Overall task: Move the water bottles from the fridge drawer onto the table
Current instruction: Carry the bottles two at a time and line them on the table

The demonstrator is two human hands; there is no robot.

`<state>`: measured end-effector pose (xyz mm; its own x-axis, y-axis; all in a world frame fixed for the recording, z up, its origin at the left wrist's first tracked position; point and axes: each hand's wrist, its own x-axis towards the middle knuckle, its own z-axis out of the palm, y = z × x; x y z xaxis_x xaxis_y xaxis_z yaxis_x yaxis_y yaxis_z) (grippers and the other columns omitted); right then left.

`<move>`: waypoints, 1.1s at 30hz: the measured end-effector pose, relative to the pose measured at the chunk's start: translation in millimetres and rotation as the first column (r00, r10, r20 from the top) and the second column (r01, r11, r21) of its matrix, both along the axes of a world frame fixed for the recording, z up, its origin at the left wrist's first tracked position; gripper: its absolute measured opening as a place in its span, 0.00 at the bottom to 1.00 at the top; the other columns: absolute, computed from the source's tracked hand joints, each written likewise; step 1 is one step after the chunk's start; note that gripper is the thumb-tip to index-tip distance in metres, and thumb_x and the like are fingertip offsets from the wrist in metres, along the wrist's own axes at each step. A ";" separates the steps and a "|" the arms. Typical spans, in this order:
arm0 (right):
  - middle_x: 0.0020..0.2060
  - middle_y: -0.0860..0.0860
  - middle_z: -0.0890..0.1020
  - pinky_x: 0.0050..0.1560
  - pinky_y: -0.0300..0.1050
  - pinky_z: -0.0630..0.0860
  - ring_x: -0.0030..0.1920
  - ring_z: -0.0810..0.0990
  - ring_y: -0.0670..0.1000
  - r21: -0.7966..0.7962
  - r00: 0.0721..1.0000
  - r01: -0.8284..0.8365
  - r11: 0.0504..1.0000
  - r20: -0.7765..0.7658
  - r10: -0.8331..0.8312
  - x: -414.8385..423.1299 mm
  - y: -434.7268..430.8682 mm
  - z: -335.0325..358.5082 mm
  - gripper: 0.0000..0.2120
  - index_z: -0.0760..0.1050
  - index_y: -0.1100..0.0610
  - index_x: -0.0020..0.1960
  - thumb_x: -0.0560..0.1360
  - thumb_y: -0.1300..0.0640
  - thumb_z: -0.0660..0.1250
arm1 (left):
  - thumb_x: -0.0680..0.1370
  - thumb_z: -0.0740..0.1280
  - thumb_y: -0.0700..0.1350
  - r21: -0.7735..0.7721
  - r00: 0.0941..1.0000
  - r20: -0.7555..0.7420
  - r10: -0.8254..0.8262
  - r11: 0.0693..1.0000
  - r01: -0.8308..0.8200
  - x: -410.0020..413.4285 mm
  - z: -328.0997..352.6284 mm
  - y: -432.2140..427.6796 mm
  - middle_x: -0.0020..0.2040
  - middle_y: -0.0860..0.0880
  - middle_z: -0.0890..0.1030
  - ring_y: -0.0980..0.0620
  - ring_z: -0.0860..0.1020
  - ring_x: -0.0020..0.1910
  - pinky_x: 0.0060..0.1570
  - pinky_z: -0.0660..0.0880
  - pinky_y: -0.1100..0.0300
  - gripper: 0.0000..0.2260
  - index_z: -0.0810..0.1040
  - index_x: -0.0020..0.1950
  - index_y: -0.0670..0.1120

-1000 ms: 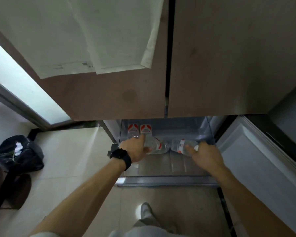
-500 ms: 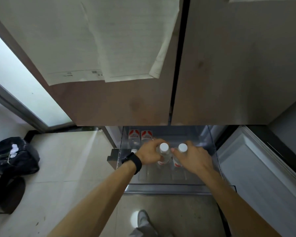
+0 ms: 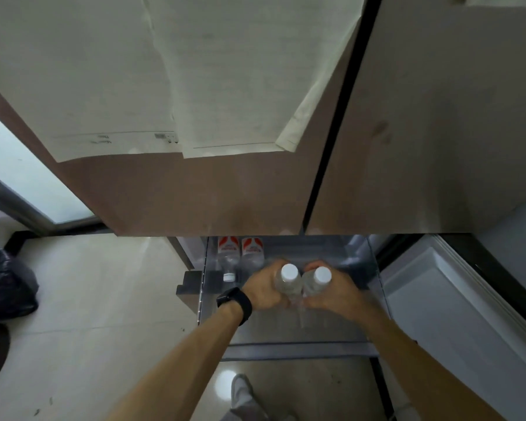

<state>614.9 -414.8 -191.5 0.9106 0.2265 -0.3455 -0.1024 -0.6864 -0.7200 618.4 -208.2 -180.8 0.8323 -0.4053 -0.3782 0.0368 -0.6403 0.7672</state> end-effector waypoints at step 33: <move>0.40 0.39 0.83 0.28 0.29 0.75 0.41 0.81 0.36 0.365 0.959 -0.094 0.926 0.282 -0.014 -42.7 56.1 75.7 0.26 0.75 0.40 0.51 0.60 0.55 0.82 | 0.63 0.83 0.54 -0.173 0.579 0.419 0.699 0.688 -0.705 -169.2 130.9 96.3 0.52 0.62 0.79 0.63 0.77 0.51 0.49 0.74 0.69 0.27 0.73 0.56 0.63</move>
<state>572.2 -358.7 -115.7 0.9443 0.3275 0.0333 0.1584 -0.3634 -0.9181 449.2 -112.0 -49.9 0.9224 0.3774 0.0820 0.1591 -0.5648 0.8097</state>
